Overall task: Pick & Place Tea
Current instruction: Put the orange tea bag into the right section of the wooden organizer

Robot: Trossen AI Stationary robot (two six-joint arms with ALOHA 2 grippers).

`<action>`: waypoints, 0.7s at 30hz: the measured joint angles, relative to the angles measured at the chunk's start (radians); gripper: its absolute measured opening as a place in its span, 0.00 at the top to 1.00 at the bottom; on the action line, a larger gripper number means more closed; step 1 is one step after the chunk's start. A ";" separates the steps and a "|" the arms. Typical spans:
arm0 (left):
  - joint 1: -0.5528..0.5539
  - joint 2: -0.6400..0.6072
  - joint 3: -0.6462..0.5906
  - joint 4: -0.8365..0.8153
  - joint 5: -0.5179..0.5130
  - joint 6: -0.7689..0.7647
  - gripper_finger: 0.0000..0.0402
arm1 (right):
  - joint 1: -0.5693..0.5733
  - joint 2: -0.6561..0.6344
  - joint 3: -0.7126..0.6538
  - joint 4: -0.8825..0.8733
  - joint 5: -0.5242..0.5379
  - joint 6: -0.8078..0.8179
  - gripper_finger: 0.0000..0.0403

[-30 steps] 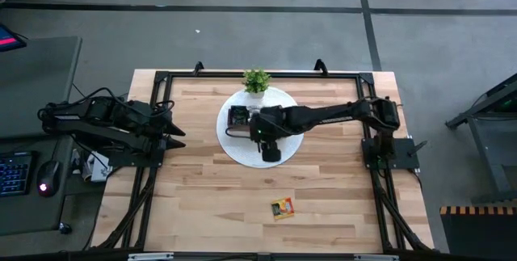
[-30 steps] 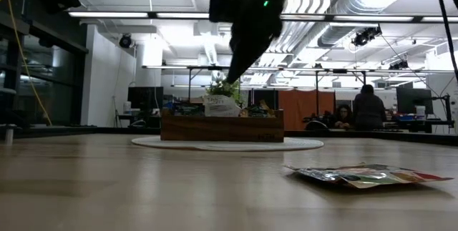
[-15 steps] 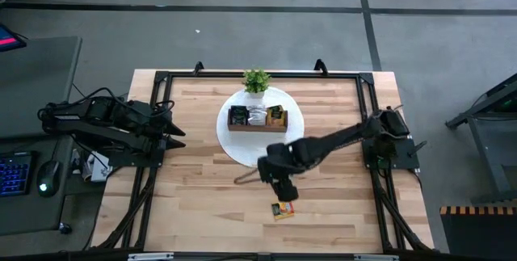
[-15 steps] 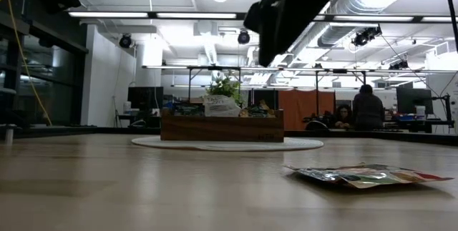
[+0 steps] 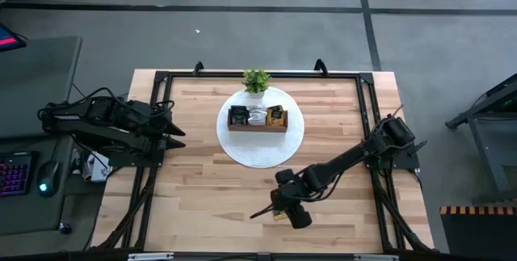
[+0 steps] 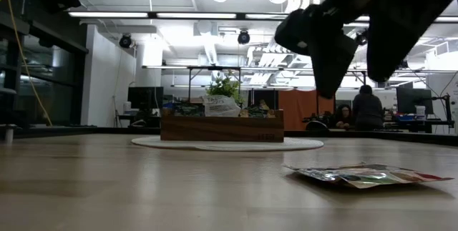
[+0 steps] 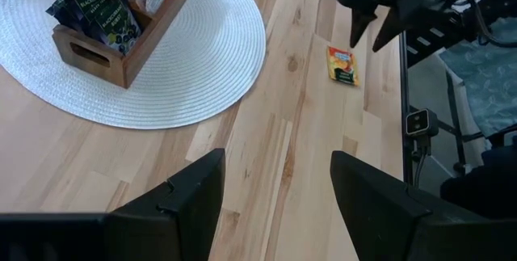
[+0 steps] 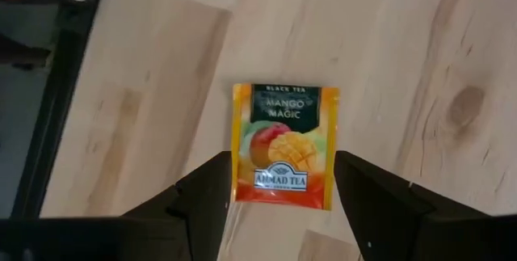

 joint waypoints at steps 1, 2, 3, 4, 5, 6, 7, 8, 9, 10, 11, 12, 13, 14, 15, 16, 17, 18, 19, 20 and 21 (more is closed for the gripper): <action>0.000 0.000 0.000 0.000 0.000 0.000 0.45 | 0.004 0.000 -0.004 -0.001 0.004 0.006 0.47; 0.000 0.000 0.000 0.000 0.000 0.000 0.45 | 0.006 0.000 -0.006 0.000 0.006 0.011 0.46; 0.000 0.000 0.000 0.000 0.000 0.000 0.45 | 0.006 0.000 -0.006 0.003 0.008 0.019 0.45; 0.000 0.000 0.000 0.000 0.000 0.000 0.45 | 0.009 0.000 -0.006 0.007 0.015 0.027 0.43; 0.000 0.000 0.000 0.000 0.000 0.000 0.45 | 0.011 0.004 -0.005 0.013 0.018 0.031 0.42; 0.000 0.000 0.000 0.000 0.000 0.000 0.45 | 0.015 0.011 0.000 0.014 0.020 0.031 0.41; 0.000 0.000 0.000 0.000 0.000 0.000 0.45 | 0.018 0.020 0.006 0.016 0.029 0.031 0.41; 0.000 0.000 0.000 0.000 0.000 0.000 0.45 | 0.020 0.034 0.014 0.017 0.033 0.031 0.40; 0.000 0.000 0.000 0.000 0.000 0.000 0.45 | 0.020 0.049 0.026 0.016 0.033 0.031 0.40; 0.000 0.000 0.000 0.000 0.000 0.000 0.45 | 0.020 0.065 0.036 0.018 0.033 0.031 0.39; 0.000 0.000 0.000 0.000 0.000 0.000 0.45 | 0.021 0.079 0.045 0.020 0.032 0.032 0.39; 0.000 0.000 0.000 0.000 0.000 0.000 0.45 | 0.023 0.090 0.053 0.021 0.032 0.033 0.39; 0.000 0.000 0.000 0.000 0.000 0.000 0.45 | 0.024 0.101 0.062 0.022 0.033 0.033 0.39; 0.000 0.000 0.000 0.000 0.000 0.000 0.45 | 0.027 0.110 0.069 0.032 0.034 0.030 0.39; 0.000 0.000 0.000 0.000 0.000 0.000 0.45 | 0.030 0.115 0.073 0.036 0.034 0.029 0.39; 0.000 0.000 0.000 0.000 0.000 0.000 0.45 | 0.034 0.119 0.075 0.036 0.033 0.031 0.39; 0.000 0.000 0.000 0.000 0.000 0.000 0.45 | 0.037 0.126 0.077 0.042 0.032 0.039 0.39; 0.000 0.000 0.000 0.000 0.000 0.000 0.45 | 0.039 0.132 0.077 0.050 0.032 0.045 0.39; 0.000 0.000 0.000 0.000 0.000 0.000 0.45 | 0.041 0.138 0.077 0.051 0.031 0.047 0.39; 0.000 0.000 0.000 0.000 0.000 0.000 0.45 | 0.042 0.147 0.076 0.048 0.030 0.048 0.39; 0.000 0.000 0.000 0.000 0.000 0.000 0.45 | 0.042 0.153 0.075 0.048 0.031 0.048 0.39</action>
